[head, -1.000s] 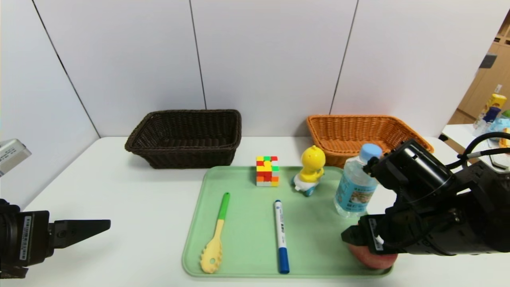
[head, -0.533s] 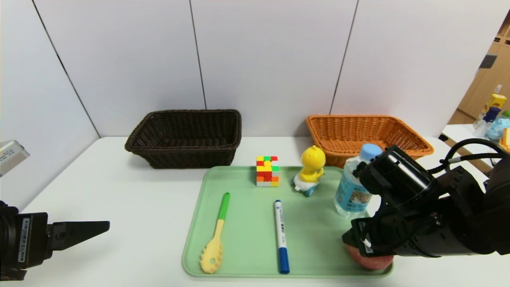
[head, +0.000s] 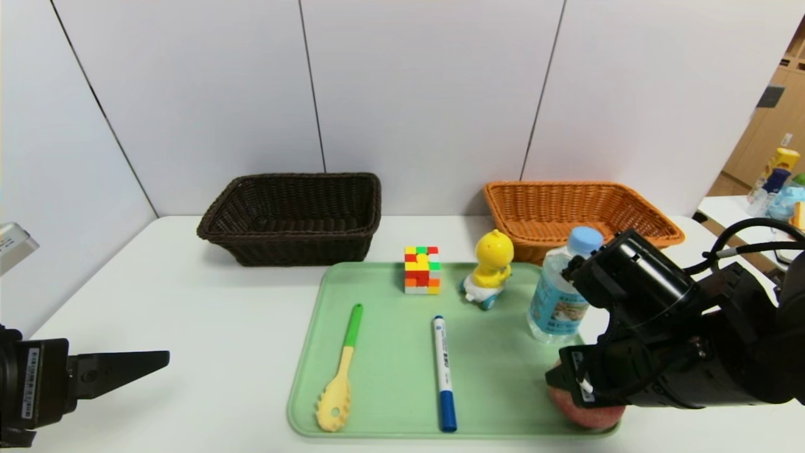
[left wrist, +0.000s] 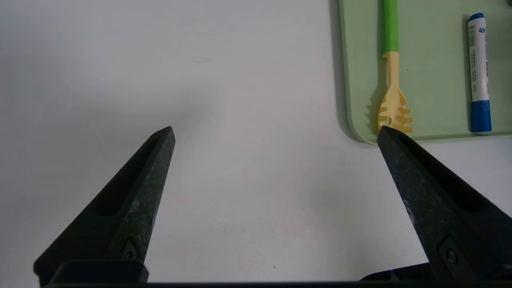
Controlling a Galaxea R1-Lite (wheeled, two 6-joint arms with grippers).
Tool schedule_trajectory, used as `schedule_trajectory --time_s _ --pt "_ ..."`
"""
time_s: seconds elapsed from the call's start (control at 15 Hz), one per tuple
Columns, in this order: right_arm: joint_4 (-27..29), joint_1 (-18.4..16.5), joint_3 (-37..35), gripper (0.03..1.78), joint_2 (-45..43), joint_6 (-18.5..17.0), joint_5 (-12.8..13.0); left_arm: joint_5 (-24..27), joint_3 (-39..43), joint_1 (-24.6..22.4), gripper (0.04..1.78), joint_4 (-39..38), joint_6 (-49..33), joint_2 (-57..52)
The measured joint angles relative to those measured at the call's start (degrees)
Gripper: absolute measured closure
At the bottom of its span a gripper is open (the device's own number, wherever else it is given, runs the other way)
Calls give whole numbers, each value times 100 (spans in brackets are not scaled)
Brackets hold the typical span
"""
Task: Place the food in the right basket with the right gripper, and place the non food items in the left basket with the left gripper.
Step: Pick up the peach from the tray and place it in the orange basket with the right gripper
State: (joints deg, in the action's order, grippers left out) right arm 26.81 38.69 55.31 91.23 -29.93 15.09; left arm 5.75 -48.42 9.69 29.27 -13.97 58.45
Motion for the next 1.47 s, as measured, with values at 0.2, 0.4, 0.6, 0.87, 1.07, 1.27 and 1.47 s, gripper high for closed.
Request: schedule_trajectory --time_s 0.2,0.4,0.6,0.87,1.07,1.27,1.47 --pt "32 -27 130 75 -319 -5 -104 2 -15 -2 4 0 2 -44" --pt "249 -63 166 75 -822 -2 -558 0 -26 -2 4 2 2 -68" --pt "913 -239 180 75 -1359 38 -1019 0 -48 -2 4 0 2 -82" --pt "1459 -1337 334 76 -1755 452 -887 -9 -61 -2 4 2 -6 -127" --pt "1340 -2445 897 76 -1696 1200 -779 -11 -78 -2 4 -85 -27 -123" --pt "380 -2964 1584 76 -1128 1436 -779 0 -72 -2 4 -249 -105 -90" --pt "-477 -3117 2391 76 -282 1452 -794 6 -77 1 4 -260 -99 -41"
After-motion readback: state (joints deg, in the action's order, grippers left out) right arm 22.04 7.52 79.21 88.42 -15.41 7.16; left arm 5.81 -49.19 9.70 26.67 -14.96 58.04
